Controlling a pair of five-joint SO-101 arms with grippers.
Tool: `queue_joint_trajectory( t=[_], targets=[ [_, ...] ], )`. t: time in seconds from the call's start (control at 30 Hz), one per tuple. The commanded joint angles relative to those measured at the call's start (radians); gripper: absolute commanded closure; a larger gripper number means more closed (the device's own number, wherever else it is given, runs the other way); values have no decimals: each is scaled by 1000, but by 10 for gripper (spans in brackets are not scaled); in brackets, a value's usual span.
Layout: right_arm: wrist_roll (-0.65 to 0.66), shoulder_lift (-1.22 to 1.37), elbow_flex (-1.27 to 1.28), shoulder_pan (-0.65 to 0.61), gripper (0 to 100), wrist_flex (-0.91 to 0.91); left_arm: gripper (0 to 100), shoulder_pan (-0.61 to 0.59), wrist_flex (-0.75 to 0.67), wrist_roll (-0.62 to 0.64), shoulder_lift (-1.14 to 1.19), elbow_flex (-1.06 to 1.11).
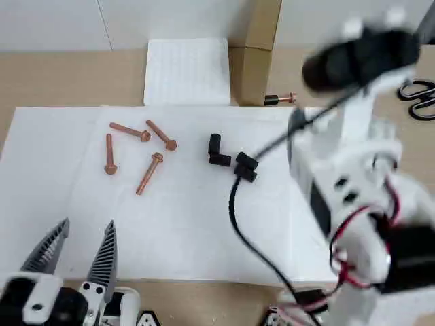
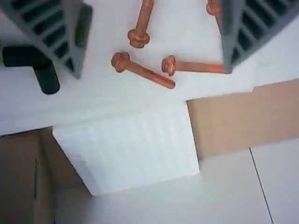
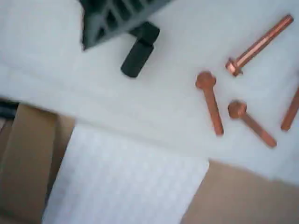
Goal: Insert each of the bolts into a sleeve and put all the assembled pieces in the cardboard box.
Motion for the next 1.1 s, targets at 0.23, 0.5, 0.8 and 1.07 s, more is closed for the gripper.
queue_joint_trajectory(
  t=[0.23,0.5,0.8,1.07],
  targets=[
    [-2,-438,882,15,775,-341,812,-3,-184,-11,-138,518],
    [5,-855,1389,15,775,-607,812,-3,-249,-11,-138,656],
    [3,-1161,1792,50,775,-650,812,-3,-437,-8,-138,1033],
    [-2,-1155,1936,85,775,-644,812,3,-477,-5,-138,1204]
  ],
)
